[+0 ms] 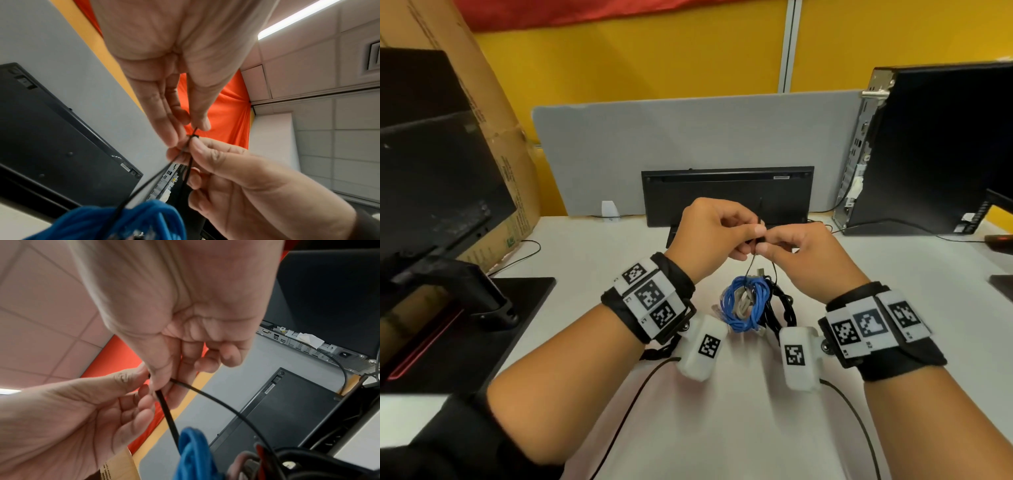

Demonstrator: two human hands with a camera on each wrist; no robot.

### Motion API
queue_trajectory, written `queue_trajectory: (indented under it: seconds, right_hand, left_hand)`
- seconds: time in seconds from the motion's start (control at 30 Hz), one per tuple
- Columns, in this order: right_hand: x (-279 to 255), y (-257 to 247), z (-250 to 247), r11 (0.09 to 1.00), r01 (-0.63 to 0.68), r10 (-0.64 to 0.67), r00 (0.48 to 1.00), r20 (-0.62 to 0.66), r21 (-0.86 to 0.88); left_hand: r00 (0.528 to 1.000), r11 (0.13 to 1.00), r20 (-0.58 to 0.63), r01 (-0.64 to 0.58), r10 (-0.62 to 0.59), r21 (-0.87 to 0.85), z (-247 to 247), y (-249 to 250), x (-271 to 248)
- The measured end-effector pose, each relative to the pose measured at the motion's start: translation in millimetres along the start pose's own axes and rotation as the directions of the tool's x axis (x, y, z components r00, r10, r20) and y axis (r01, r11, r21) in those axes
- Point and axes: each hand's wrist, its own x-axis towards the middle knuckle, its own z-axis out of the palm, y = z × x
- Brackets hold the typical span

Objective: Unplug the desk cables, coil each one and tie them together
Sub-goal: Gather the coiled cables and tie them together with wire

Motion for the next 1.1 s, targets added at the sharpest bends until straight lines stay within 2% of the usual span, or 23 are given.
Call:
queue_trajectory:
  seconds: [0.1,0.2,0.23,0.3,0.4,0.47,0.57,0.63,0.7,0.73,0.8,0.97,1.1]
  right_hand:
    - [-2,-2,7,1.0,-0.015,0.015,0.999,0.041,-0.01]
    - [-1,-4,13,0.999,-0.049,0.049,0.997,0.066,-0.004]
    - [-1,-4,16,0.999,-0.053,0.053,0.996,0.07,-0.004]
    - [1,-5,19,0.998,-0.064,0.063,0.995,0.075,0.001]
    - [3,-6,24,0.997,-0.071,0.072,0.995,0.075,-0.007]
    - [4,-8,28,0.997,-0.077,0.078,0.994,0.078,-0.014]
    - [5,-10,32,0.996,-0.086,0.088,0.993,0.084,-0.035]
    - [6,-11,35,0.995,-0.089,0.093,0.992,0.09,-0.044]
    - [6,-12,37,0.995,-0.092,0.096,0.991,0.095,-0.046]
    - [6,-13,37,0.994,-0.094,0.098,0.99,0.097,-0.046]
    - [7,-13,37,0.994,-0.1,0.104,0.99,0.094,-0.043]
    - [7,-11,34,0.993,-0.107,0.111,0.992,0.065,-0.058]
    - [6,-10,28,0.988,-0.131,0.134,0.99,0.039,-0.076]
  left_hand:
    - [0.997,0.998,0.075,0.015,-0.019,0.056,-12,-2,0]
    - [0.986,0.96,0.154,0.012,-0.057,0.279,-30,-9,3]
    - [0.975,0.92,0.199,0.017,-0.103,0.392,-36,-13,4]
    - [0.928,0.784,0.269,0.039,-0.259,0.62,-47,-25,4]
    - [0.846,0.538,0.272,0.021,-0.459,0.842,-58,-48,-2]
    - [0.797,0.436,0.259,0.006,-0.546,0.9,-61,-61,-9]
    - [0.711,0.38,0.265,0.003,-0.651,0.925,-61,-76,-16]
    - [0.7,0.357,0.273,-0.028,-0.66,0.934,-60,-81,-17]
    - [0.72,0.329,0.265,-0.053,-0.642,0.943,-61,-83,-15]
    - [0.735,0.329,0.26,-0.053,-0.626,0.943,-62,-83,-14]
    - [0.779,0.388,0.252,-0.012,-0.575,0.922,-67,-83,-8]
    - [0.922,0.66,0.134,0.154,-0.363,0.735,-77,-71,7]
    - [0.976,0.872,-0.039,0.207,-0.212,0.444,-65,-49,10]
